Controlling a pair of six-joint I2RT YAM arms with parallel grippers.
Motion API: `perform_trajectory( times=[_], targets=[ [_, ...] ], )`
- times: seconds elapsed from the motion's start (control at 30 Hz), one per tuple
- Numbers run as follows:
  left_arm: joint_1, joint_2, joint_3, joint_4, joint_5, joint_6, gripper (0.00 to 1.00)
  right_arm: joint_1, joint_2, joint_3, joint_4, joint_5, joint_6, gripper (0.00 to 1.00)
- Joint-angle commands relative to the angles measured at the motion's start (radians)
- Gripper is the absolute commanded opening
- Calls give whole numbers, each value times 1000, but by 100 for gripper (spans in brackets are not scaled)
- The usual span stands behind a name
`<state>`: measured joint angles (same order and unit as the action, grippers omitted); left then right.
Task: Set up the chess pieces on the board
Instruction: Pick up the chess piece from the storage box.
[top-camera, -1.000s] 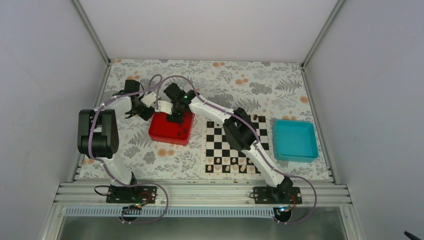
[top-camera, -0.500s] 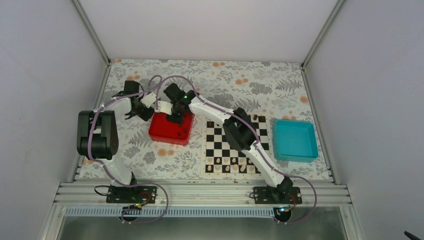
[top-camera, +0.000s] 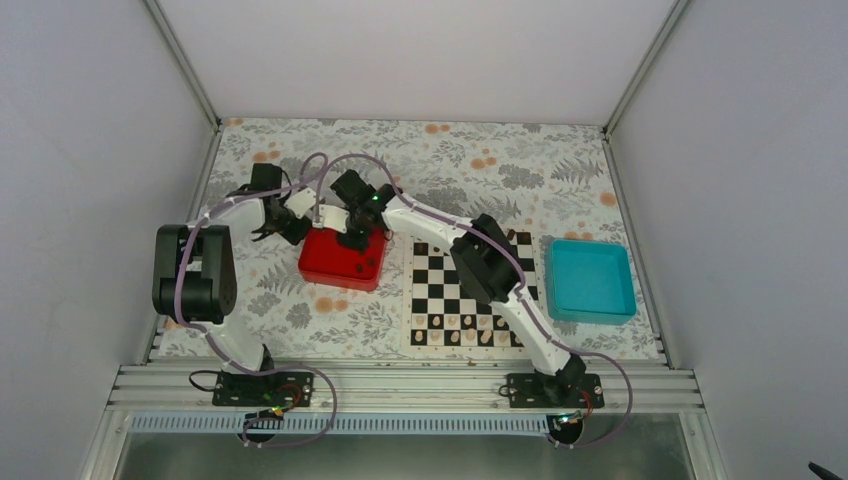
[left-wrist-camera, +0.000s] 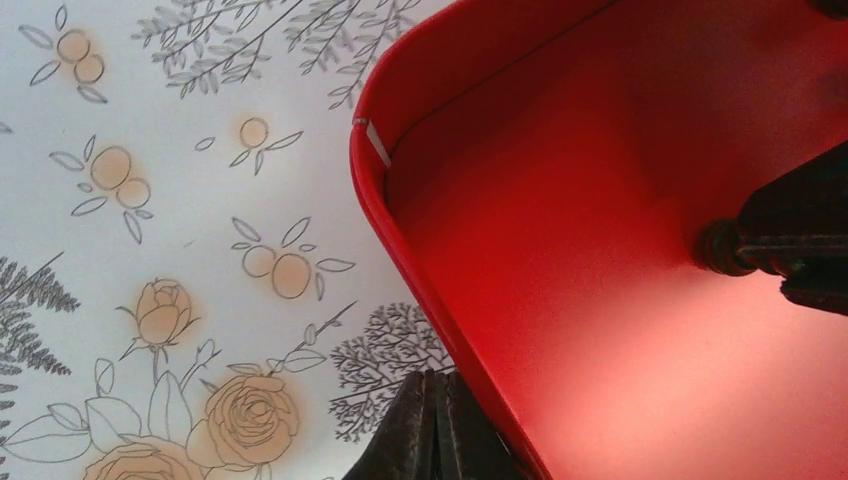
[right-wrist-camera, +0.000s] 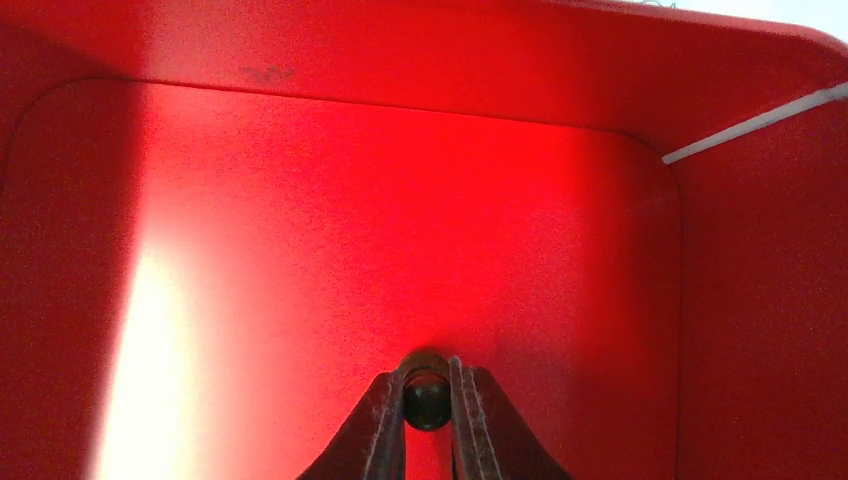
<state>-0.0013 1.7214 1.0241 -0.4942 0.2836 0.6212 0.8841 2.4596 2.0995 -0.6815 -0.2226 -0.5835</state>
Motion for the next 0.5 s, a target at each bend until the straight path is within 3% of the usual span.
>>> perform_trajectory(
  times=[0.0,0.13,0.33,0.47],
  targets=[
    [-51,-51,-23,-52,84,42,4,9,-141,-71,139,19,50,7],
    [-51,-69,-3,-42,70,14,22,7,-262,-189,149,-7,55,7],
    [-49,-76,22,-36,39,-25,68,-21,-422,-308,135,-29,48,7],
    [-49,-77,24,-30,23,-51,83,-47,-496,-368,97,-29,41,7]
  ],
)
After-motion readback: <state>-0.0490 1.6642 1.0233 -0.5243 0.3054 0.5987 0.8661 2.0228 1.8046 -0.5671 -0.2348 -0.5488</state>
